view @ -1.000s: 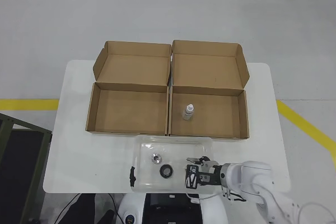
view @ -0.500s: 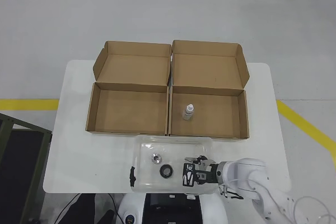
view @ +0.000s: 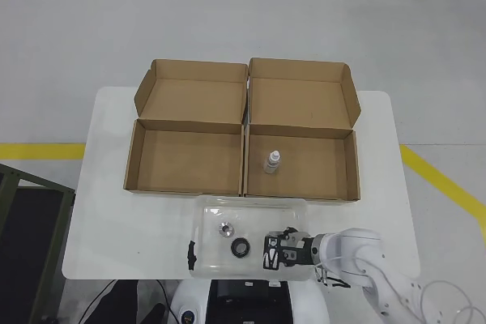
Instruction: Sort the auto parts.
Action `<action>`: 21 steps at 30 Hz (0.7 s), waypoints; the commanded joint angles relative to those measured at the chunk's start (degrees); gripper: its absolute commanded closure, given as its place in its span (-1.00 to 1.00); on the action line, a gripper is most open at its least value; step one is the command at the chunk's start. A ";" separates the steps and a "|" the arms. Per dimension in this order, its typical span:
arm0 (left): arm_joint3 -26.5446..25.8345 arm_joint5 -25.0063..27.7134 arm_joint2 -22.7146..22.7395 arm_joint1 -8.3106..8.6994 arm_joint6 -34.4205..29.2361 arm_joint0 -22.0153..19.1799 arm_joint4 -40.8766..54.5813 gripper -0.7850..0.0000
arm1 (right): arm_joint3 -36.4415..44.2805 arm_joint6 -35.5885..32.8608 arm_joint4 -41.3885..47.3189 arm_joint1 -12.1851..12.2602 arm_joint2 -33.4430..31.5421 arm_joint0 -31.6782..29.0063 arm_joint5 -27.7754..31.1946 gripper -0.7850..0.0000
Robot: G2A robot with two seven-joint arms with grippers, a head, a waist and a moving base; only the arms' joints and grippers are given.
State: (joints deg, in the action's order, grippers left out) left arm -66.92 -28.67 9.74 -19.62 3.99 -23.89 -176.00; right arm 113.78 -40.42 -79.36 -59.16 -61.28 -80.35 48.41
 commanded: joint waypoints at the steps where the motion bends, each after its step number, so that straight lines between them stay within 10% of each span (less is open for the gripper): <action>1: 0.00 0.00 0.00 0.00 0.00 0.00 0.00 -1.00 | 0.07 0.02 0.03 0.06 0.01 0.04 -0.02 0.65; 4: 0.00 0.00 0.00 0.00 0.00 0.00 0.00 -1.00 | 1.09 -0.03 0.02 0.22 -0.20 -0.20 -0.15 1.00; 21: 0.00 0.00 0.00 0.00 0.00 0.00 0.00 -1.00 | 17.29 6.89 2.13 1.84 -6.67 -5.27 0.31 1.00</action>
State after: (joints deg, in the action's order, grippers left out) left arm -66.92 -28.67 9.74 -19.62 3.99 -23.89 -176.00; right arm 130.10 -34.44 -77.06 -57.36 -67.52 -85.56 49.03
